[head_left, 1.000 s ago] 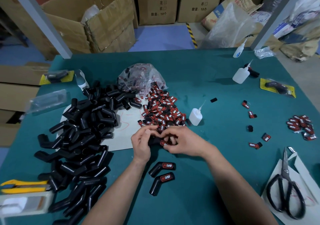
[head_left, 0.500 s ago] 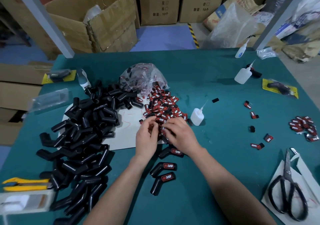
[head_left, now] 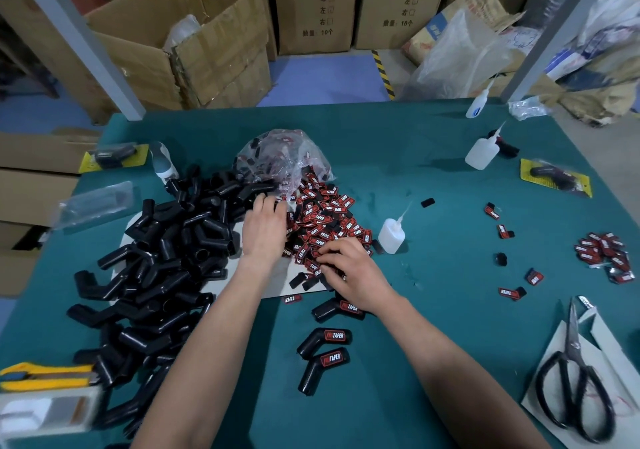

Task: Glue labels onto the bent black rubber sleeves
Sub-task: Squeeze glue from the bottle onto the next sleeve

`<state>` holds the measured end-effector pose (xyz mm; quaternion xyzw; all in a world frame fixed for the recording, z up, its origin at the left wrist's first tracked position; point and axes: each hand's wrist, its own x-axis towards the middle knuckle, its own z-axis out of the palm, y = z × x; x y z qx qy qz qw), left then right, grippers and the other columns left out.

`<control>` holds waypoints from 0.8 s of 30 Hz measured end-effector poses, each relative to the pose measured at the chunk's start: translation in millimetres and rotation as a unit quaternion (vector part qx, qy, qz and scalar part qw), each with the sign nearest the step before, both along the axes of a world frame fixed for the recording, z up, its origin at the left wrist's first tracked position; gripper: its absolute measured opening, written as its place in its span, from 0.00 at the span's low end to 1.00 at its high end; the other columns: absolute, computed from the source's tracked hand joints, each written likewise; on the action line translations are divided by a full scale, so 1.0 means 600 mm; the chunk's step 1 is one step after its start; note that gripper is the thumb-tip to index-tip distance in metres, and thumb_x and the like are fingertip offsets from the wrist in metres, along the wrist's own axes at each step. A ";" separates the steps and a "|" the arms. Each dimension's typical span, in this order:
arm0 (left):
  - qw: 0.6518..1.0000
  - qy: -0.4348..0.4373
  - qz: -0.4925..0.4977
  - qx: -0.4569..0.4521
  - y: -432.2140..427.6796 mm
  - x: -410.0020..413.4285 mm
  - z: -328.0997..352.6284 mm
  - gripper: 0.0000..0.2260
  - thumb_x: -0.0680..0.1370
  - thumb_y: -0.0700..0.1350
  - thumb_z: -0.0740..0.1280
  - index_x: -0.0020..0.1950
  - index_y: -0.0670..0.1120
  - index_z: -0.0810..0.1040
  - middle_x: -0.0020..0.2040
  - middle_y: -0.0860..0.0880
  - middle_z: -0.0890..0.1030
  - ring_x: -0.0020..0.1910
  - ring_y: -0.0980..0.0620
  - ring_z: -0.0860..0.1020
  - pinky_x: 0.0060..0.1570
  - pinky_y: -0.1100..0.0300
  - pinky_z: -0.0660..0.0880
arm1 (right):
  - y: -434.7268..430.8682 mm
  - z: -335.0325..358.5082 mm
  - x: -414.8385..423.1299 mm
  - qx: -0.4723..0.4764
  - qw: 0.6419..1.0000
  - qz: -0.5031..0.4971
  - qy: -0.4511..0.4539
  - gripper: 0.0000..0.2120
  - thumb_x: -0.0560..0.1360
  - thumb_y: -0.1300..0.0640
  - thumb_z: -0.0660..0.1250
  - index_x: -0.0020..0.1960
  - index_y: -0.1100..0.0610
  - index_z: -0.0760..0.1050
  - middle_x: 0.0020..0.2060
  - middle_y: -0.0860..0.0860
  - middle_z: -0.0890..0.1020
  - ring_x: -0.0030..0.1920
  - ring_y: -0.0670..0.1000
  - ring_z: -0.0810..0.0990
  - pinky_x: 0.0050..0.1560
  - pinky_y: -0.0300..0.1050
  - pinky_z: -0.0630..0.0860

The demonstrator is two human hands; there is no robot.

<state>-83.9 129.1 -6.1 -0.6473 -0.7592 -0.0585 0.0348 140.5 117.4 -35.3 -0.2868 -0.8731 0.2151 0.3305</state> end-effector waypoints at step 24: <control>0.521 -0.830 0.066 0.188 -0.130 0.129 -0.022 0.16 0.78 0.36 0.64 0.65 0.43 0.80 0.57 0.44 0.85 0.57 0.45 0.83 0.54 0.55 0.80 | -0.005 0.017 0.017 -0.048 0.981 -0.082 0.172 0.13 0.79 0.60 0.70 0.61 0.65 0.79 0.56 0.55 0.80 0.60 0.50 0.79 0.62 0.48 0.77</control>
